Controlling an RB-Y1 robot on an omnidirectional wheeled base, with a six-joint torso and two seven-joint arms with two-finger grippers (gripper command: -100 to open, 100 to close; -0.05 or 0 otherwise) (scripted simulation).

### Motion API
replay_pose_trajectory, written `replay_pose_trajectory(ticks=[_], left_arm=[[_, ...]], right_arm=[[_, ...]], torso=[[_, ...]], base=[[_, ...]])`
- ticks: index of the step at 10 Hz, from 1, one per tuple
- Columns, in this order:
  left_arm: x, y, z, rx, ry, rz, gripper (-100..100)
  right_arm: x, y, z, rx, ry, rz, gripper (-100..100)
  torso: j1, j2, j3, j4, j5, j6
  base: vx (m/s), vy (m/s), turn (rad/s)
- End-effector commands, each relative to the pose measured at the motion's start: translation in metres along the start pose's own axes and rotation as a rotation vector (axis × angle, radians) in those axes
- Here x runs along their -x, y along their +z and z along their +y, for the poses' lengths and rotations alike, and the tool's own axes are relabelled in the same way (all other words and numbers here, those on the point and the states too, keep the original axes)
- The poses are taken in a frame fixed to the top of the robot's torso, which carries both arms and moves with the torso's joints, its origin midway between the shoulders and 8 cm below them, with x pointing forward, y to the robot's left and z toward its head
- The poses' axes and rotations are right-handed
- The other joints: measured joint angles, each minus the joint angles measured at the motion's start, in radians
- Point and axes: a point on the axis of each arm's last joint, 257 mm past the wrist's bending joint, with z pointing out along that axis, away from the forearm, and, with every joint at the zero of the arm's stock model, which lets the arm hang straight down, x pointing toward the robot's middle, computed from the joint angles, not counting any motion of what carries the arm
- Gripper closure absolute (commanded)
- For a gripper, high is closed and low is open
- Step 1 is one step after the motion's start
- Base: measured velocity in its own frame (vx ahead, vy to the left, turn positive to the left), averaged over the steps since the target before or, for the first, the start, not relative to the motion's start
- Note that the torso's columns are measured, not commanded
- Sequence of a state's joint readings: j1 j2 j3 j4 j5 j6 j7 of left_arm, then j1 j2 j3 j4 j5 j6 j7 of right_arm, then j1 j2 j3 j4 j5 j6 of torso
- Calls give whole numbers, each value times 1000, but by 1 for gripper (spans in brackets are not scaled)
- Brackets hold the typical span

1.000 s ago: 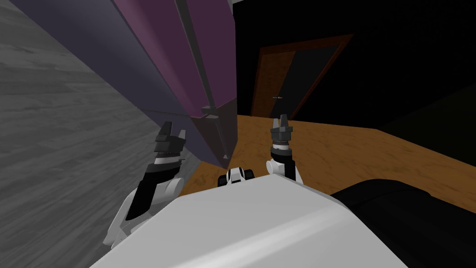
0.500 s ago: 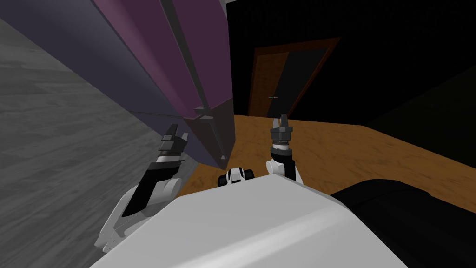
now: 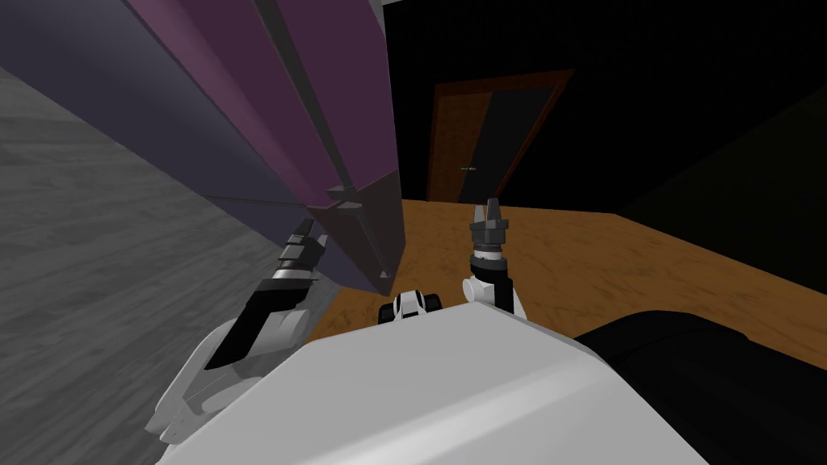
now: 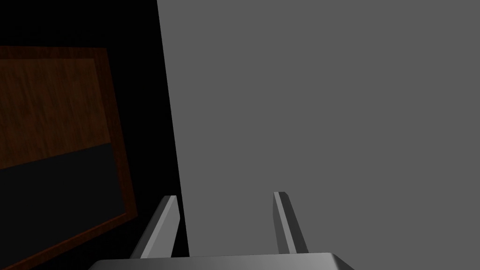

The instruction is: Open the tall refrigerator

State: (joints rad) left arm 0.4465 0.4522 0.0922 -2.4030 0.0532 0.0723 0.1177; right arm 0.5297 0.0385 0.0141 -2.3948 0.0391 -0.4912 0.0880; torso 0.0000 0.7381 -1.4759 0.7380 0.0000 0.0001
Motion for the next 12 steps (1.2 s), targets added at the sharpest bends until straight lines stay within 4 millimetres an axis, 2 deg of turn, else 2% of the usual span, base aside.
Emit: replay_pose_trajectory(ticks=[1,5,8,12], left_arm=[[3,0,15,62,9,9,-100],[11,0,38,166,36,23,-100],[16,-1,47,219,54,29,-100],[20,-1,44,274,89,46,-100]], right_arm=[[0,0,0,0,0,0,0],[0,0,0,0,0,0,0],[0,0,0,0,0,0,0],[0,0,0,0,0,0,0]], torso=[[0,0,0,0,0,0],[0,-1,0,-1,0,0],[0,-6,-4,-3,1,2],[-2,-16,-11,-6,0,6]], base=[[2,-20,-40],[0,-24,-73],[-6,-24,-74],[-7,-27,-93]])
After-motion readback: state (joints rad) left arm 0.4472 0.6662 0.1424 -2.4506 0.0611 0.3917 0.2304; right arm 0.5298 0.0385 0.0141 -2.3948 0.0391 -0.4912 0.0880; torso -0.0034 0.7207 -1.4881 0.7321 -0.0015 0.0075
